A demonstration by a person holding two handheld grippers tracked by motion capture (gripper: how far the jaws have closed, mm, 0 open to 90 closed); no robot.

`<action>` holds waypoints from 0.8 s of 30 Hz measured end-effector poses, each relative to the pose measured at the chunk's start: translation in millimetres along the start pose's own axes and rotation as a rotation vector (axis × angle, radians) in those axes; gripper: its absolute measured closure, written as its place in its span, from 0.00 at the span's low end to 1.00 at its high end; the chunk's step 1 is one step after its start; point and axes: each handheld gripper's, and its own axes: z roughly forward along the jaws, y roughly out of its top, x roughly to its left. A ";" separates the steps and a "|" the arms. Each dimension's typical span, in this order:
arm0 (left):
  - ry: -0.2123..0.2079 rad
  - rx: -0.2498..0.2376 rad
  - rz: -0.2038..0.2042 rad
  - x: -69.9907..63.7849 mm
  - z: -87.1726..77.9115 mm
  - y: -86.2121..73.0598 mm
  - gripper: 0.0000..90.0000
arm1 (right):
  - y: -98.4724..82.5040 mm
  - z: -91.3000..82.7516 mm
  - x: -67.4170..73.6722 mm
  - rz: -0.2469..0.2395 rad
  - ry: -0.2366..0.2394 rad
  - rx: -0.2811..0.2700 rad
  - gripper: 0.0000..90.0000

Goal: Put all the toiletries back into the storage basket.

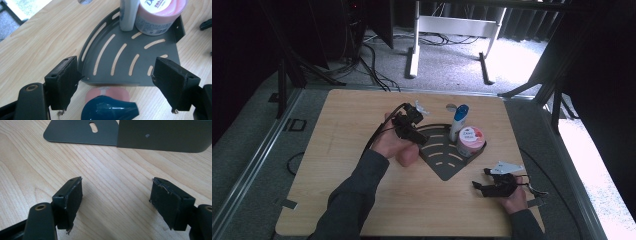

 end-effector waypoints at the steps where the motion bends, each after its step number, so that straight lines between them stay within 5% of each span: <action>1: -0.001 0.003 -0.001 1.0 0.7 -1.2 0.23 | 0.0 0.0 0.0 0.000 0.000 0.000 0.28; 24: -0.001 0.031 -0.010 3.7 14.2 -24.8 0.23 | 0.0 0.0 0.0 0.000 0.000 0.001 0.28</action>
